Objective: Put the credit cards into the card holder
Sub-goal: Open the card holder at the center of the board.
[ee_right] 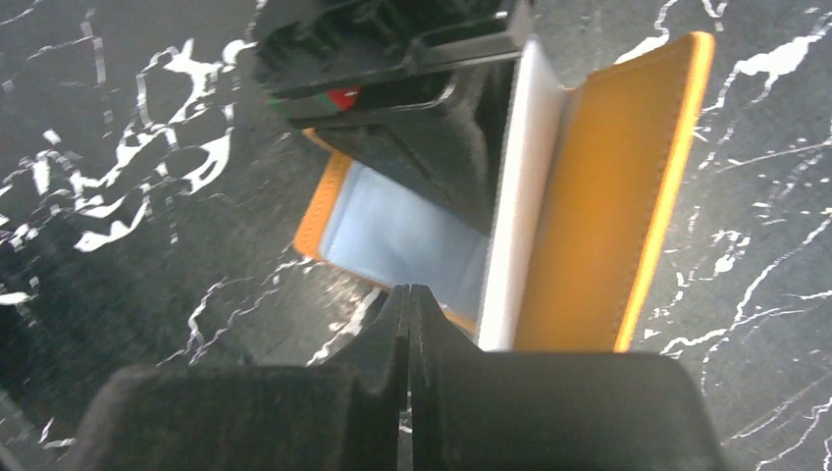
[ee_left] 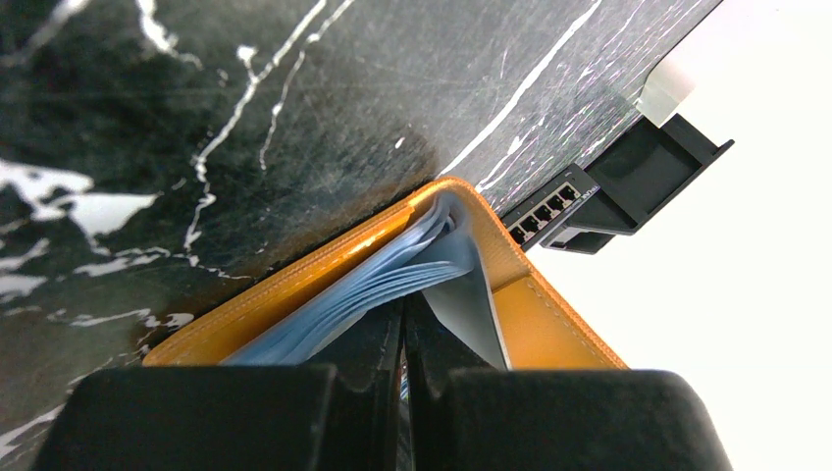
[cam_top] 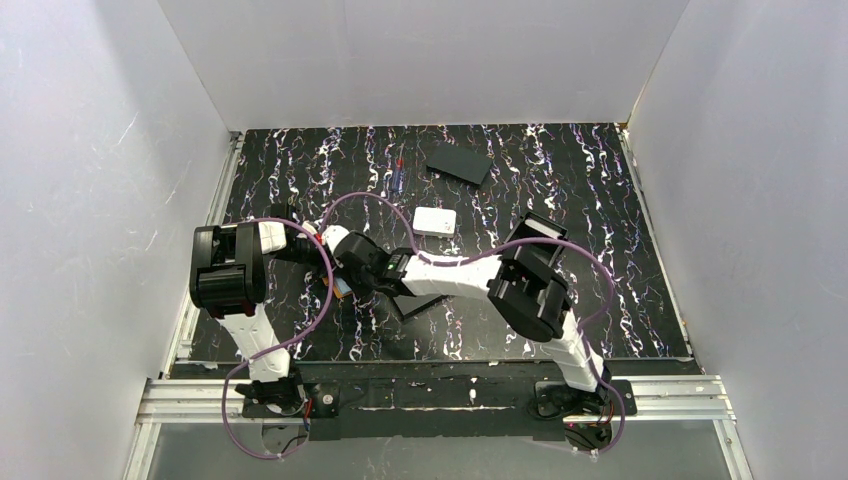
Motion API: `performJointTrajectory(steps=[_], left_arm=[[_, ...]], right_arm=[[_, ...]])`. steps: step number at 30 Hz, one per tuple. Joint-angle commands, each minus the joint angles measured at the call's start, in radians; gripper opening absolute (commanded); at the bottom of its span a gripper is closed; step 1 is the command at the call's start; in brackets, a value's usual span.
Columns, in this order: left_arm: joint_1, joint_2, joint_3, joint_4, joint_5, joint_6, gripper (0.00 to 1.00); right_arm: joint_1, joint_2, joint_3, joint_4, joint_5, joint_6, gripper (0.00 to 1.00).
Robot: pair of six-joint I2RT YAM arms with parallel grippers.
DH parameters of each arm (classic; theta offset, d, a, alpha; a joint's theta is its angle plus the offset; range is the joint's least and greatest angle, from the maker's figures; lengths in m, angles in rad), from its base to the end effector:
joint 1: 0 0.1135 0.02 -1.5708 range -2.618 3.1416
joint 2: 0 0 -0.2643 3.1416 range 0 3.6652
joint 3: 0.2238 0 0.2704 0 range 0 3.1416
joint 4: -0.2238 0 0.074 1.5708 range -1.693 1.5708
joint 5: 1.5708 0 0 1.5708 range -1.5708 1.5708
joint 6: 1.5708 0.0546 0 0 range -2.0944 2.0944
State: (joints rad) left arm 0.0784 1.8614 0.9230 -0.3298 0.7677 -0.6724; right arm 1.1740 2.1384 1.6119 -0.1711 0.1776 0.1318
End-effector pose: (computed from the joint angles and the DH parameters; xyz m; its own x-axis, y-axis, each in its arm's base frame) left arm 0.3357 -0.0117 0.0814 -0.8379 -0.5154 0.1798 -0.4754 0.5273 -0.7042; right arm 0.2091 0.4741 0.1737 -0.3585 -0.5209 -0.7747 -0.8154 0.5788 -0.0118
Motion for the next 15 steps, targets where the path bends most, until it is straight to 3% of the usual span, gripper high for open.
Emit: performJointTrajectory(steps=[1, 15], left_arm=[[-0.003, 0.002, -0.009, -0.034, -0.041, 0.027, 0.00], [-0.003, -0.003, -0.009, -0.042, -0.045, 0.039, 0.00]], right_arm=[[-0.021, 0.002, 0.023, 0.092, 0.154, 0.048, 0.01], [-0.164, 0.020, -0.121, 0.208, -0.065, 0.293, 0.01]])
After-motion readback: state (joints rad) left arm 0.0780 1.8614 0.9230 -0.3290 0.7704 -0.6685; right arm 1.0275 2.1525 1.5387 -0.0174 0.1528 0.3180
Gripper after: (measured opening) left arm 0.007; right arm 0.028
